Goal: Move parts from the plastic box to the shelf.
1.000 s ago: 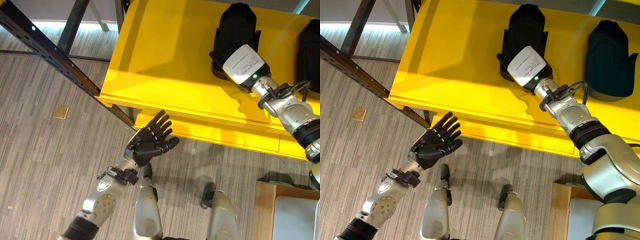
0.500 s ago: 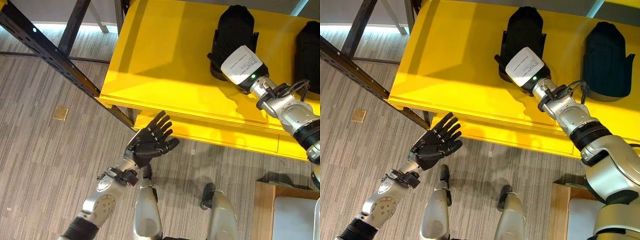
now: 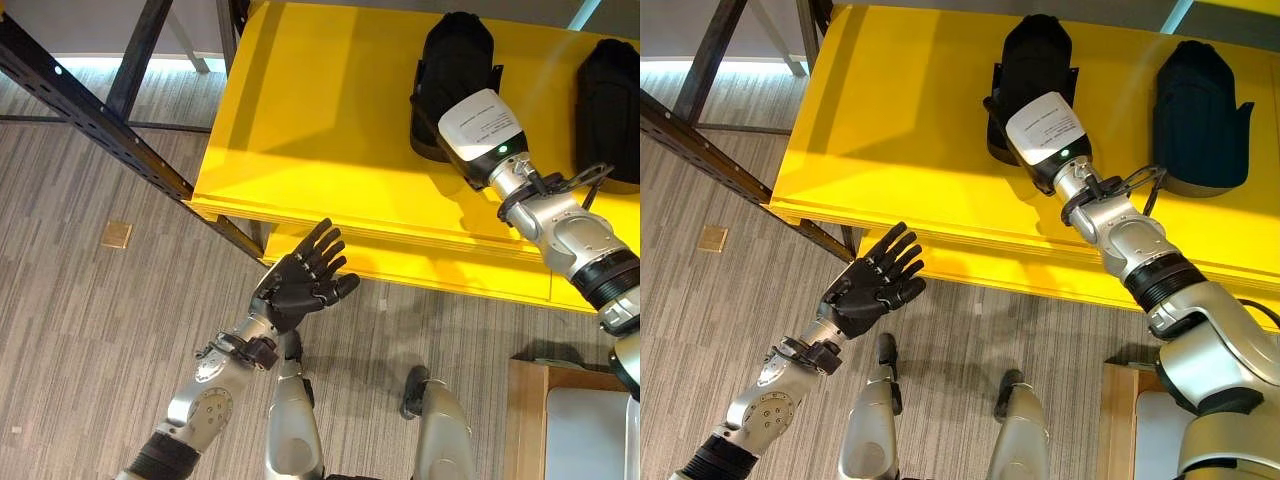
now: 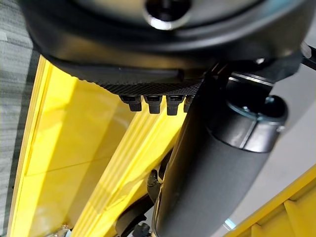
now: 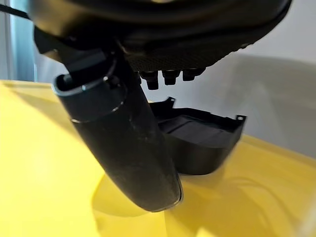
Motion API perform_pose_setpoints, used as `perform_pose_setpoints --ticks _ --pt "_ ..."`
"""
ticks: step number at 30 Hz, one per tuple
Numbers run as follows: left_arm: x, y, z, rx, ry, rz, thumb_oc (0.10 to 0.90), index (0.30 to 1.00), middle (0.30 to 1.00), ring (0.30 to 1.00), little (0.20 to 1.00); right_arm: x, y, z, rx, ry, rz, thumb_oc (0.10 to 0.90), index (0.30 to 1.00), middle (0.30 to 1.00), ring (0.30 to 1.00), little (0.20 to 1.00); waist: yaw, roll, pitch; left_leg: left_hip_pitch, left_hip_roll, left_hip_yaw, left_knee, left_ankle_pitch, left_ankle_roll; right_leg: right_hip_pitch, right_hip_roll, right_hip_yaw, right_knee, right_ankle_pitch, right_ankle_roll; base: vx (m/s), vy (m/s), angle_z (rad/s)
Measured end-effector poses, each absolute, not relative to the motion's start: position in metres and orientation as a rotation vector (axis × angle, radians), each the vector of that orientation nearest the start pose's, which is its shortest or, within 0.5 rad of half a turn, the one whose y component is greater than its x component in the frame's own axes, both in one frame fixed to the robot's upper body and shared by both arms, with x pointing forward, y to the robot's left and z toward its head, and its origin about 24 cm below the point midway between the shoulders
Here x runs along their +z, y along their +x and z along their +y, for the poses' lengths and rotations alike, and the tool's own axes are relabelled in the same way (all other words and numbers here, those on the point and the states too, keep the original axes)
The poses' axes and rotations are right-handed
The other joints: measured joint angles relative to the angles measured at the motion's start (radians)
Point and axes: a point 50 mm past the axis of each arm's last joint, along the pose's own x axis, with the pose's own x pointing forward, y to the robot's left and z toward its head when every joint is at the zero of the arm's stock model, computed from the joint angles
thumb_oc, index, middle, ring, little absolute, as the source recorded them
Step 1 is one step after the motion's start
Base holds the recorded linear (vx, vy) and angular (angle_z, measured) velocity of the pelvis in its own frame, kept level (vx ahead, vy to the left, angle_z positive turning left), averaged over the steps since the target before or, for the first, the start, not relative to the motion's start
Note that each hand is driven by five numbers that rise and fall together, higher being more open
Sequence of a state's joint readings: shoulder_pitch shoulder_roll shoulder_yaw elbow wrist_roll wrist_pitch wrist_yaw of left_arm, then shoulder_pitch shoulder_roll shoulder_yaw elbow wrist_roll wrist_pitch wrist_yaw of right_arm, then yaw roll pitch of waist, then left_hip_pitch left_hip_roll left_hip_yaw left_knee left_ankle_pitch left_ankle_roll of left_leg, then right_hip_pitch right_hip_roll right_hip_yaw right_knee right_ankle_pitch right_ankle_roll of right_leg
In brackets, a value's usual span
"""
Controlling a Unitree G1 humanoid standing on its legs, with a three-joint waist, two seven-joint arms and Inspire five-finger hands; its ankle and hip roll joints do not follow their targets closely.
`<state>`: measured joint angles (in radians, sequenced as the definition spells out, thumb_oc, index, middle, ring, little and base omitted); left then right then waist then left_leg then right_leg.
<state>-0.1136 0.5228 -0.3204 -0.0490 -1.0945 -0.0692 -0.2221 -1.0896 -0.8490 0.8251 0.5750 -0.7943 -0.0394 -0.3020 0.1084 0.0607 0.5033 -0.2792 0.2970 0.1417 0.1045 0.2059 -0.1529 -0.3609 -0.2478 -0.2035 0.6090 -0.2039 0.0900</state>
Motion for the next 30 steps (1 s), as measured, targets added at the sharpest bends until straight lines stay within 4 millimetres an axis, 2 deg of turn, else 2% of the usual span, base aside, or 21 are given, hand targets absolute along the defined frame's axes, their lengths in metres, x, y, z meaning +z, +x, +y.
perform_pose_setpoints --ticks 22,30 --pt "0.082 0.262 0.153 -0.499 -0.601 -0.049 0.9 1.0 1.0 1.0 1.0 0.228 0.373 -0.176 -0.005 -1.919 -0.738 0.9 1.0 1.0 1.0 1.0 -0.013 0.0 0.0 0.001 0.0 0.004 -0.005 0.0 0.0 -0.001 0.001 0.001 -0.004 0.0 0.0 0.0 0.0 0.0" --pt "0.082 0.262 0.153 -0.494 -0.603 -0.05 0.9 1.0 1.0 1.0 1.0 0.225 0.356 -0.166 -0.108 -1.729 -0.915 0.9 1.0 1.0 1.0 1.0 -0.028 0.0 0.0 0.002 0.0 0.007 -0.006 -0.001 0.0 -0.001 0.003 0.004 -0.009 0.002 0.0 0.0 0.0 0.0"
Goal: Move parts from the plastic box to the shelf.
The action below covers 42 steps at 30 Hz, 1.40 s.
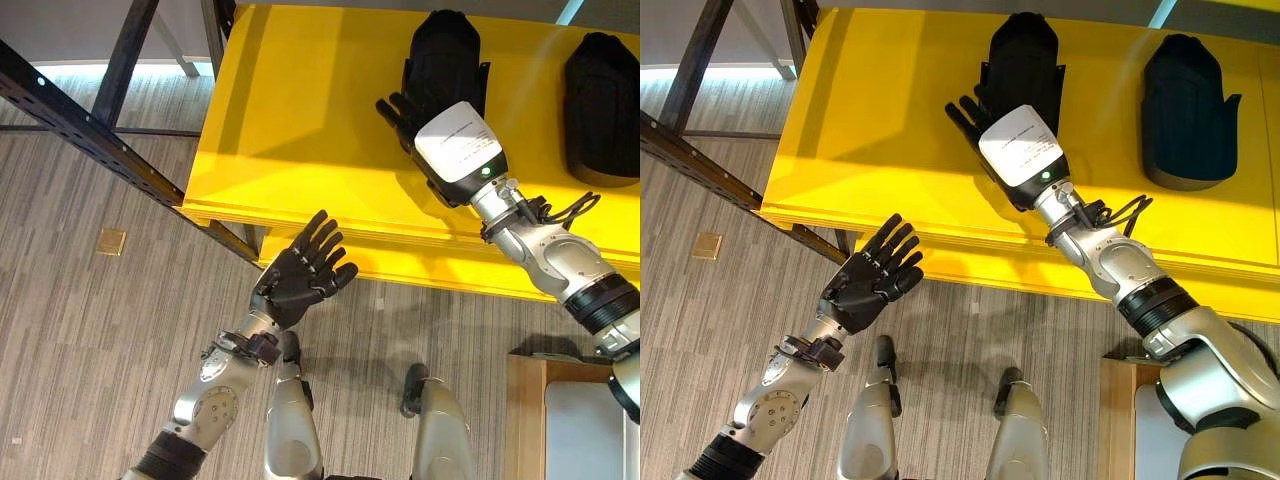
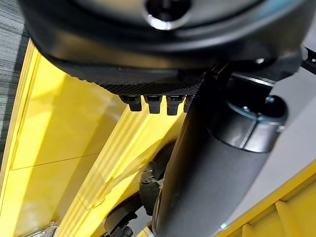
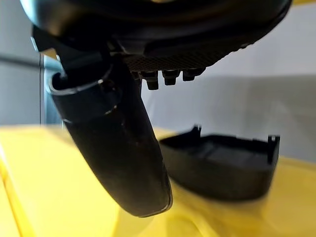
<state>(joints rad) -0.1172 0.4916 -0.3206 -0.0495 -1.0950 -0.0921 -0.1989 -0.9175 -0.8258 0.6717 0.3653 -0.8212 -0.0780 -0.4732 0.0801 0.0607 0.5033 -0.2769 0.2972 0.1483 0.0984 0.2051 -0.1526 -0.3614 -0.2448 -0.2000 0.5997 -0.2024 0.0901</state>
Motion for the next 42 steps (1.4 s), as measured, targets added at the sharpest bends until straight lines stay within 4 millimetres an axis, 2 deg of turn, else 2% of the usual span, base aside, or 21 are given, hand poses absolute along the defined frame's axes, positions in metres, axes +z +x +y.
perform_pose_setpoints --ticks 8,18,20,21,26,30,32,33,35,37,42 --pt "0.082 0.262 0.154 -0.462 -0.605 -0.044 0.9 1.0 1.0 1.0 1.0 0.225 0.339 -0.152 -0.146 -1.575 -1.034 0.9 1.0 1.0 1.0 1.0 -0.024 0.0 0.0 0.001 0.001 0.004 0.0 -0.002 0.0 -0.002 0.002 0.004 -0.002 0.0 0.0 0.0 0.0 0.0" --pt "0.083 0.263 0.154 -0.454 -0.61 -0.061 0.9 1.0 1.0 1.0 1.0 0.211 0.332 -0.156 -0.139 -1.523 -0.985 0.9 1.0 1.0 1.0 1.0 -0.03 0.0 0.0 0.005 0.001 0.016 -0.002 -0.006 0.001 -0.006 0.004 0.015 -0.01 0.003 0.001 0.0 0.021 -0.03" --pt "0.081 0.261 0.154 -0.447 -0.614 -0.056 0.9 1.0 1.0 1.0 1.0 0.205 0.322 -0.158 -0.163 -1.414 -0.962 0.9 1.0 1.0 1.0 1.0 -0.031 0.0 0.0 0.02 0.001 0.023 -0.013 -0.006 0.001 0.006 0.008 0.017 -0.022 0.006 0.004 0.02 0.052 -0.07" --pt "0.08 0.26 0.156 -0.43 -0.617 -0.053 0.9 1.0 1.0 1.0 1.0 0.204 0.315 -0.154 -0.175 -1.317 -0.966 0.9 1.0 1.0 1.0 1.0 -0.045 -0.001 0.0 0.034 0.0 0.034 -0.021 -0.006 0.002 0.017 0.012 0.024 -0.036 0.012 0.008 0.04 0.072 -0.13" --pt "0.082 0.261 0.151 -0.397 -0.656 -0.077 0.9 1.0 1.0 1.0 1.0 0.213 0.298 -0.152 -0.285 -1.059 -0.997 0.9 1.0 1.0 1.0 1.0 -0.085 -0.001 0.0 0.064 0.001 0.064 -0.021 -0.02 0.005 0.043 0.019 0.047 -0.081 0.036 0.017 0.04 0.065 -0.16" --pt "0.085 0.259 0.147 -0.38 -0.681 -0.089 0.9 1.0 1.0 1.0 1.0 0.211 0.285 -0.166 -0.413 -0.914 -0.979 0.9 1.0 1.0 1.0 1.0 -0.109 0.0 0.0 0.105 0.0 0.082 -0.036 -0.026 0.008 0.082 0.023 0.056 -0.117 0.048 0.024 0.06 0.078 -0.1" --pt "0.085 0.257 0.147 -0.352 -0.694 -0.101 0.9 1.0 1.0 1.0 1.0 0.206 0.27 -0.178 -0.46 -0.872 -0.964 0.9 1.0 1.0 1.0 1.0 -0.113 0.0 0.0 0.125 0.0 0.093 -0.039 -0.033 0.008 0.104 0.022 0.06 -0.138 0.052 0.028 0.08 0.069 -0.1" --pt "0.085 0.253 0.15 -0.334 -0.692 -0.104 0.9 1.0 1.0 1.0 1.0 0.202 0.26 -0.182 -0.488 -0.848 -0.97 0.9 1.0 1.0 1.0 1.0 -0.123 0.0 0.0 0.136 -0.001 0.094 -0.039 -0.039 0.01 0.122 0.023 0.059 -0.152 0.056 0.032 0.04 0.035 -0.05" --pt "0.085 0.25 0.157 -0.303 -0.697 -0.125 0.9 1.0 1.0 1.0 1.0 0.201 0.253 -0.185 -0.512 -0.8 -0.988 0.9 1.0 1.0 1.0 1.0 -0.152 0.001 -0.002 0.149 -0.003 0.102 -0.039 -0.042 0.011 0.14 0.027 0.063 -0.168 0.063 0.036 0.11 0.09 -0.07" --pt "0.085 0.248 0.158 -0.296 -0.703 -0.13 0.9 1.0 1.0 1.0 1.0 0.194 0.244 -0.193 -0.53 -0.792 -0.968 0.9 1.0 1.0 1.0 1.0 -0.157 0.004 -0.004 0.176 -0.002 0.115 -0.055 -0.043 0.01 0.162 0.026 0.067 -0.193 0.07 0.038 0.09 0.08 -0.1" --pt "0.081 0.239 0.164 -0.261 -0.712 -0.134 0.9 1.0 1.0 1.0 1.0 0.169 0.228 -0.212 -0.577 -0.78 -0.847 0.9 1.0 1.0 1.0 1.0 -0.17 -0.001 -0.071 0.209 -0.005 0.128 -0.073 -0.048 0.017 0.199 0.029 0.074 -0.238 0.084 0.047 0.05 0.05 -0.08"
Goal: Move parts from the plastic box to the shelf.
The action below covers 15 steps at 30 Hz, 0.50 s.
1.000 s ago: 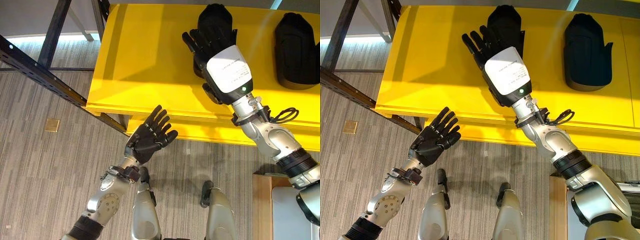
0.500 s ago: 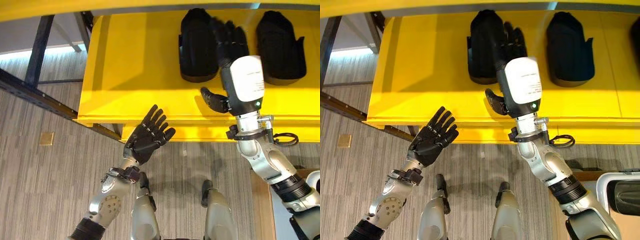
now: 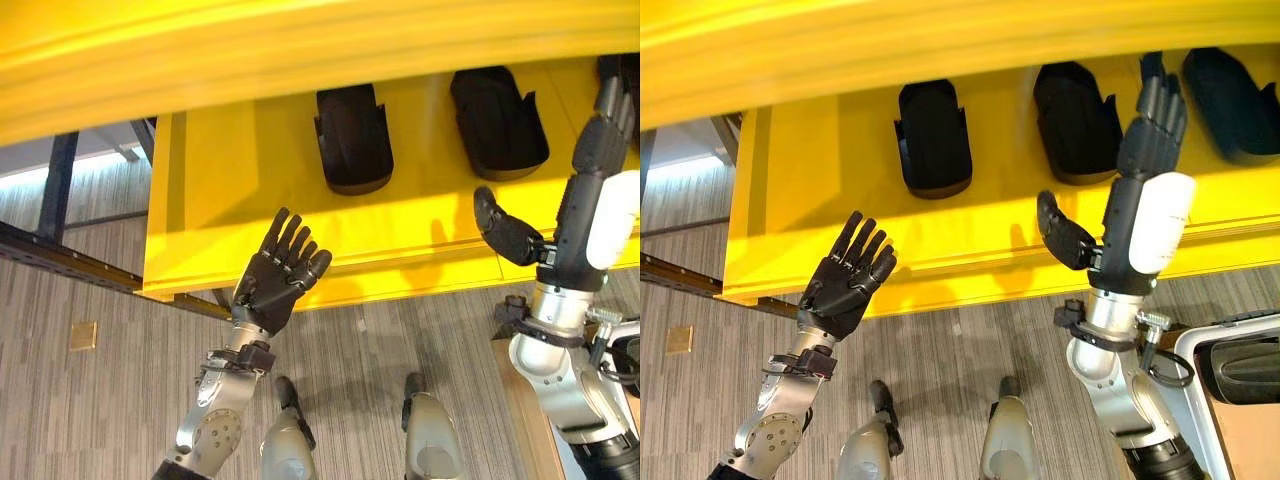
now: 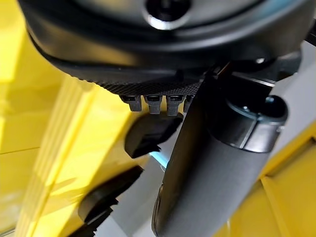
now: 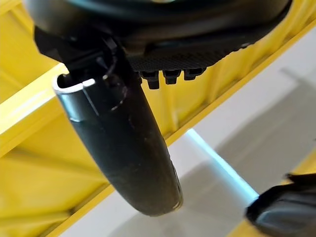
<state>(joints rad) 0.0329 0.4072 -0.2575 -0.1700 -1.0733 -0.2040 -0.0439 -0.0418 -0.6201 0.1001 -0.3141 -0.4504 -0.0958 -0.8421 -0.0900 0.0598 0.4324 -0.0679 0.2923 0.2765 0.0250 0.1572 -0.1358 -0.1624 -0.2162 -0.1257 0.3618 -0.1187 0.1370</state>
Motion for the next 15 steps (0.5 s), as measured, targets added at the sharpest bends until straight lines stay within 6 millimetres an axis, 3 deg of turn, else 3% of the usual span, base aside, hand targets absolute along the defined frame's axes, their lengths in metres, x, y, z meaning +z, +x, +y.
perform_pose_setpoints --ticks 7,10,15 --pt "0.068 0.226 0.184 -0.173 -0.707 -0.115 0.9 1.0 1.0 1.0 1.0 0.156 0.221 -0.23 -0.604 -0.774 -0.74 0.9 1.0 1.0 1.0 1.0 -0.014 -0.025 -0.105 0.027 0.001 0.02 -0.02 -0.003 0.002 0.025 0.009 0.005 -0.045 0.012 0.002 0.01 0.064 -0.06" --pt "0.063 0.218 0.196 -0.14 -0.696 -0.119 0.9 1.0 1.0 1.0 1.0 0.135 0.221 -0.246 -0.601 -0.715 -0.561 0.9 1.0 1.0 1.0 1.0 -0.013 -0.044 -0.146 0.053 -0.002 0.022 -0.031 -0.007 -0.002 0.062 0.012 0.007 -0.093 0.034 0.006 0.01 0.096 -0.04" --pt "0.061 0.211 0.206 -0.123 -0.684 -0.129 0.9 1.0 1.0 1.0 1.0 0.111 0.219 -0.264 -0.637 -0.619 -0.343 0.9 1.0 1.0 1.0 1.0 -0.006 -0.048 -0.171 0.055 -0.013 0.025 -0.031 -0.008 -0.003 0.084 0.01 0.006 -0.149 0.065 0.011 0.01 0.074 -0.02"
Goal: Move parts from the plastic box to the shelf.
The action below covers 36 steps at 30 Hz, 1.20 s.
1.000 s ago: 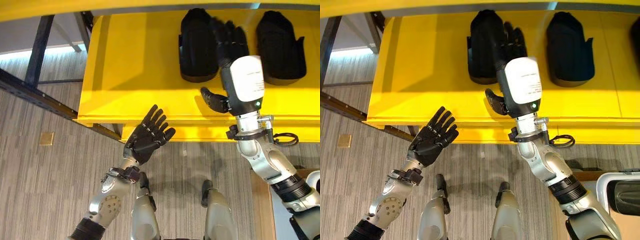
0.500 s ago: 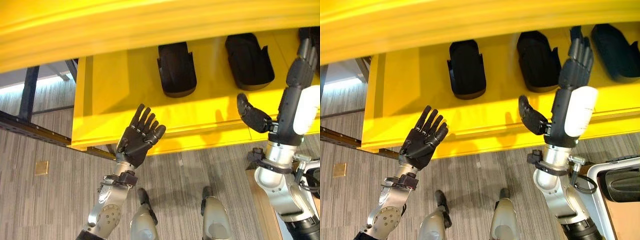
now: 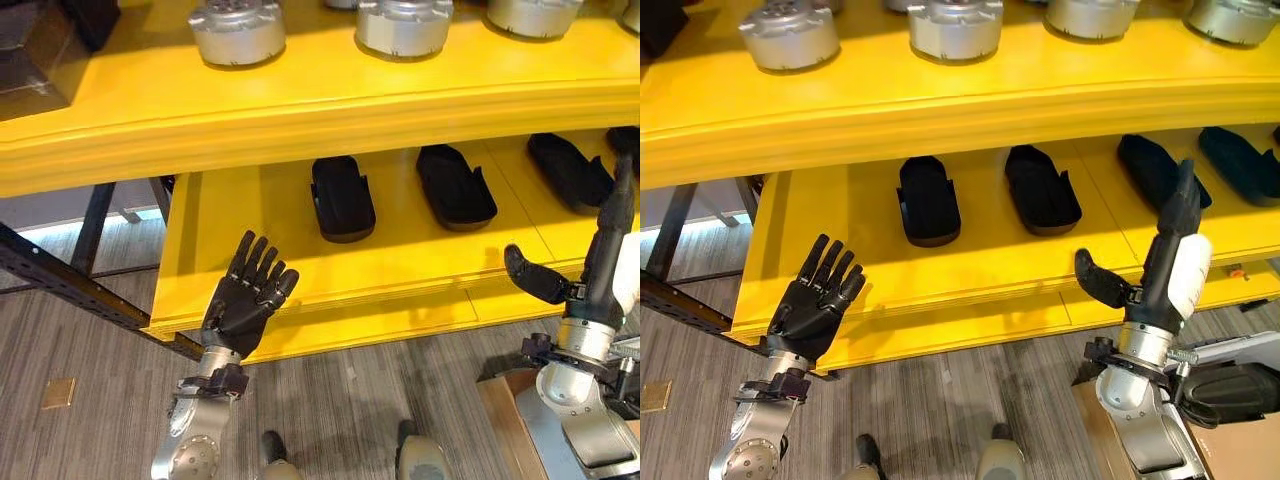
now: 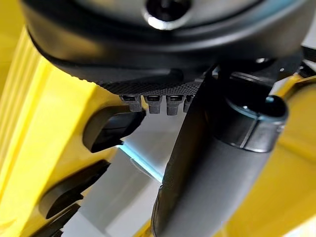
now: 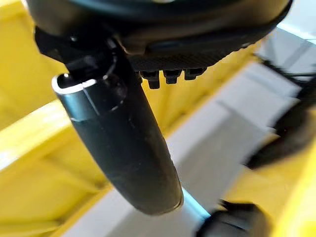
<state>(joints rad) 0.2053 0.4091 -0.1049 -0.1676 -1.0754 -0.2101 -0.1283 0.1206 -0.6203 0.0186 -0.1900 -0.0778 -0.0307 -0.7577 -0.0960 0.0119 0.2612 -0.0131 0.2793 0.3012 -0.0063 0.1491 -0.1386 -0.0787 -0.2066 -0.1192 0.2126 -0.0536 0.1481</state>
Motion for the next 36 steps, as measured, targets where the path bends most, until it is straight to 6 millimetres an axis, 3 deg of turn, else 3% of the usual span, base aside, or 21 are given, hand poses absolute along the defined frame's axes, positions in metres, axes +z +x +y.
perform_pose_setpoints --ticks 4,7,10,16,17,18,19,20,21,22,23,25,26,27,28,29,30,31,32,35,36 --pt "0.058 0.208 0.21 -0.161 -0.67 -0.131 0.9 1.0 1.0 1.0 1.0 0.095 0.216 -0.265 -0.674 -0.509 -0.219 0.9 1.0 1.0 1.0 1.0 0.011 -0.01 -0.015 0.0 -0.015 0.023 0.001 -0.005 0.004 0.031 -0.008 0.013 -0.089 0.065 0.018 -0.02 0.19 -0.13" --pt "0.06 0.21 0.209 -0.194 -0.644 -0.141 0.9 1.0 1.0 1.0 1.0 0.086 0.215 -0.268 -0.688 -0.457 -0.152 0.9 1.0 1.0 1.0 1.0 0.008 -0.03 -0.027 0.001 -0.034 0.041 0.0 -0.009 0.009 0.036 -0.022 0.03 -0.125 0.095 0.027 -0.04 0.159 -0.13" --pt "0.06 0.215 0.211 -0.216 -0.624 -0.147 0.9 1.0 1.0 1.0 1.0 0.064 0.207 -0.275 -0.735 -0.415 -0.035 0.9 1.0 1.0 1.0 1.0 0.01 -0.057 -0.034 -0.006 -0.045 0.054 0.02 -0.028 0.008 0.037 -0.036 0.041 -0.138 0.111 0.031 -0.12 0.135 -0.09" --pt "0.075 0.233 0.205 -0.326 -0.539 -0.177 0.9 1.0 1.0 1.0 1.0 0.056 0.199 -0.283 -0.804 -0.331 0.025 0.9 1.0 1.0 1.0 1.0 -0.02 -0.096 -0.018 -0.139 -0.033 0.065 0.215 -0.114 0.029 -0.016 -0.053 0.068 -0.187 0.161 0.028 -0.13 0.141 -0.14" --pt "0.08 0.237 0.202 -0.344 -0.529 -0.196 0.9 1.0 1.0 1.0 1.0 0.056 0.201 -0.283 -0.809 -0.316 0.035 0.9 1.0 1.0 1.0 1.0 -0.029 -0.108 -0.01 -0.16 -0.033 0.073 0.264 -0.145 0.039 -0.022 -0.065 0.063 -0.215 0.172 0.014 -0.12 0.211 -1.26" --pt "0.08 0.237 0.203 -0.327 -0.521 -0.21 0.9 1.0 1.0 1.0 1.0 0.059 0.216 -0.272 -0.757 -0.266 0.032 0.9 1.0 1.0 1.0 1.0 -0.007 -0.131 0.007 -0.114 -0.033 0.145 0.26 -0.175 0.048 -0.045 -0.085 -0.005 -0.247 0.144 -0.181 -0.15 0.149 -2.01" --pt "0.076 0.237 0.203 -0.301 -0.532 -0.2 0.9 1.0 1.0 1.0 1.0 0.06 0.226 -0.267 -0.721 -0.262 0.026 0.9 1.0 1.0 1.0 1.0 0.021 -0.11 0.022 -0.066 0.001 0.197 0.224 -0.175 0.05 -0.05 -0.103 -0.136 -0.227 0.053 -0.18 -0.11 0.051 -2.51" --pt "0.074 0.238 0.2 -0.299 -0.536 -0.185 0.9 1.0 1.0 1.0 1.0 0.063 0.232 -0.265 -0.7 -0.261 0.022 0.9 1.0 1.0 1.0 1.0 0.038 -0.093 0.035 -0.035 0.033 0.251 0.218 -0.178 0.05 -0.055 -0.116 -0.228 -0.182 0.078 -0.148 -0.12 -0.025 -1.87" --pt "0.071 0.238 0.198 -0.303 -0.53 -0.164 0.9 1.0 1.0 1.0 1.0 0.061 0.231 -0.263 -0.68 -0.267 0.032 0.9 1.0 1.0 1.0 1.0 0.039 -0.084 0.037 -0.013 0.049 0.285 0.209 -0.172 0.059 -0.037 -0.125 -0.274 -0.122 0.161 -0.123 -0.1 -0.075 -1.2" --pt "0.07 0.237 0.197 -0.309 -0.525 -0.158 0.9 1.0 1.0 1.0 1.0 0.056 0.226 -0.263 -0.678 -0.275 0.054 0.9 1.0 1.0 1.0 1.0 0.033 -0.097 0.035 0.0 0.045 0.301 0.206 -0.167 0.048 -0.003 -0.132 -0.272 -0.06 0.309 -0.114 -0.12 -0.15 -0.77" --pt "0.074 0.237 0.199 -0.305 -0.524 -0.175 0.9 1.0 1.0 1.0 1.0 0.052 0.22 -0.265 -0.683 -0.282 0.073 0.9 1.0 1.0 1.0 1.0 0.04 -0.115 0.033 -0.004 0.05 0.32 0.222 -0.164 0.045 0.001 -0.123 -0.273 -0.078 0.355 -0.062 -0.1 -0.208 -0.55" --pt "0.074 0.237 0.206 -0.276 -0.524 -0.185 0.9 1.0 1.0 1.0 1.0 0.052 0.219 -0.266 -0.686 -0.285 0.076 0.9 1.0 1.0 1.0 1.0 0.026 -0.101 0.047 -0.024 0.079 0.334 0.23 -0.161 0.047 -0.028 -0.106 -0.275 -0.096 0.391 -0.052 -0.08 -0.288 -0.4" --pt "0.071 0.233 0.21 -0.255 -0.527 -0.179 0.9 1.0 1.0 1.0 1.0 0.051 0.219 -0.266 -0.672 -0.287 0.084 0.9 1.0 1.0 1.0 1.0 0.023 -0.093 0.052 -0.021 0.094 0.35 0.232 -0.158 0.044 -0.052 -0.111 -0.285 -0.044 0.349 -0.074 -0.05 -0.366 -0.33" --pt "0.065 0.226 0.216 -0.215 -0.535 -0.165 0.9 1.0 1.0 1.0 1.0 0.048 0.219 -0.264 -0.644 -0.3 0.101 0.9 1.0 1.0 1.0 1.0 0.03 -0.088 0.053 0.001 0.115 0.377 0.24 -0.152 0.033 -0.072 -0.122 -0.339 0.069 0.208 -0.125 -0.01 -0.457 -0.57" --pt "0.058 0.216 0.223 -0.17 -0.541 -0.15 0.9 1.0 1.0 1.0 1.0 0.047 0.22 -0.262 -0.611 -0.319 0.111 0.9 1.0 1.0 1.0 1.0 0.049 -0.09 0.05 0.031 0.135 0.4 0.252 -0.153 0.011 -0.068 -0.11 -0.391 0.13 0.132 -0.159 0.01 -0.467 -0.7" --pt "0.054 0.207 0.23 -0.127 -0.542 -0.142 0.9 1.0 1.0 1.0 1.0 0.048 0.221 -0.262 -0.583 -0.346 0.11 0.9 1.0 1.0 1.0 1.0 0.061 -0.095 0.035 0.036 0.158 0.412 0.281 -0.162 -0.012 -0.064 -0.096 -0.439 0.141 0.056 -0.165 0.01 -0.465 -0.74" --pt "0.051 0.201 0.235 -0.082 -0.555 -0.147 0.9 1.0 1.0 1.0 1.0 0.05 0.223 -0.262 -0.566 -0.363 0.1 0.9 1.0 1.0 1.0 1.0 0.069 -0.094 0.025 0.035 0.181 0.424 0.315 -0.171 -0.03 -0.061 -0.076 -0.457 0.124 0.002 -0.125 0.0 -0.401 -0.83" --pt "0.046 0.195 0.239 -0.015 -0.598 -0.15 0.9 1.0 1.0 1.0 1.0 0.057 0.228 -0.263 -0.555 -0.386 0.077 0.9 1.0 1.0 1.0 1.0 0.075 -0.063 0.019 0.032 0.234 0.422 0.326 -0.168 -0.034 -0.07 -0.012 -0.43 0.109 0.0 -0.122 0.0 -0.373 -0.79" --pt "0.044 0.195 0.239 0.007 -0.611 -0.15 0.9 1.0 1.0 1.0 1.0 0.061 0.229 -0.265 -0.553 -0.402 0.064 0.9 1.0 1.0 1.0 1.0 0.074 -0.051 0.017 0.033 0.244 0.41 0.307 -0.161 -0.032 -0.081 0.015 -0.415 0.103 0.001 -0.132 0.0 -0.28 -0.97" --pt "0.047 0.2 0.235 -0.007 -0.633 -0.164 0.9 1.0 1.0 1.0 1.0 0.071 0.223 -0.29 -0.612 -0.475 0.057 0.9 1.0 1.0 1.0 1.0 0.053 -0.049 0.016 0.092 0.245 0.37 0.224 -0.064 0.015 -0.108 0.081 -0.351 0.114 -0.012 -0.18 0.01 -0.241 -0.84" --pt "0.049 0.201 0.233 -0.016 -0.659 -0.178 0.9 1.0 1.0 1.0 1.0 0.076 0.219 -0.299 -0.635 -0.51 0.05 0.9 1.0 1.0 1.0 1.0 0.03 -0.045 0.015 0.1 0.243 0.343 0.213 -0.041 -0.002 -0.109 0.081 -0.353 0.131 -0.02 -0.185 0.0 -0.223 -0.56"
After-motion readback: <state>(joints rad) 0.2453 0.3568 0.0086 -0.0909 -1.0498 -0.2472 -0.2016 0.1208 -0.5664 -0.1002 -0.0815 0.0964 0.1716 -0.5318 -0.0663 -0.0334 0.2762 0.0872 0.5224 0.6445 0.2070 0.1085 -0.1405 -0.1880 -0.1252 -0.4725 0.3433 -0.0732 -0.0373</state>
